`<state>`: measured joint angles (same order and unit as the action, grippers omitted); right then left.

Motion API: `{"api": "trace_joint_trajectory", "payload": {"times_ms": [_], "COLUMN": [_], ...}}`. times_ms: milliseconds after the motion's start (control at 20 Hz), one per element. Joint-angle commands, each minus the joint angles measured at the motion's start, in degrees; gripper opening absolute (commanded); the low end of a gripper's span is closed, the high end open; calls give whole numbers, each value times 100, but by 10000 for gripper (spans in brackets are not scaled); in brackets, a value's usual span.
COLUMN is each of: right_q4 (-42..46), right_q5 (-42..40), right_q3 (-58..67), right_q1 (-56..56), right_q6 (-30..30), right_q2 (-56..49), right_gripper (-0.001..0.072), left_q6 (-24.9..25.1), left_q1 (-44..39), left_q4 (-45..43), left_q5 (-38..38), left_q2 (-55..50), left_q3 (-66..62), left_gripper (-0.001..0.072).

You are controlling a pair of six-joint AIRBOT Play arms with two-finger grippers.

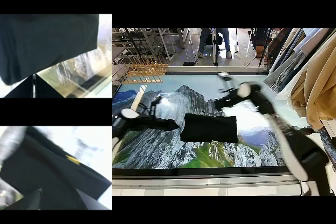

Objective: Fold the clothes and pants, and hang the long-sleeved shirts on hangers.

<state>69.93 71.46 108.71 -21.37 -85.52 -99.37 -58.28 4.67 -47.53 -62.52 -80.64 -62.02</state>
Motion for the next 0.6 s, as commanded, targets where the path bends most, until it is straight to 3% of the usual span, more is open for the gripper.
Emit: {"api": "trace_joint_trajectory", "payload": {"times_ms": [0, 50, 200, 350, 550], "right_q4": [-92, -428, -1613, -2546, -3825], "right_q5": [1123, 1128, 610, -658, -822], "right_q3": [-1003, -1574, -3104, -3974, -3585], "right_q1": [1248, 1534, 1971, 1987, 1937], "right_q6": [-195, -120, 433, 1032, 1707], "right_q2": [785, 960, 1027, 682, -376], "right_gripper": [502, 528, 699, 698, 698], "left_q6": [-203, -203, -363, -560, -741], "left_q1": [-592, -660, -719, -723, -721], "left_q4": [20, 15, 15, -52, -96], "left_q5": [651, 706, 691, 599, 568], "left_q2": [-595, -789, -1338, -1622, -1694], "left_q3": [-22, -55, -343, -588, -601], "left_gripper": [6, 6, 6, 5, 6]}}
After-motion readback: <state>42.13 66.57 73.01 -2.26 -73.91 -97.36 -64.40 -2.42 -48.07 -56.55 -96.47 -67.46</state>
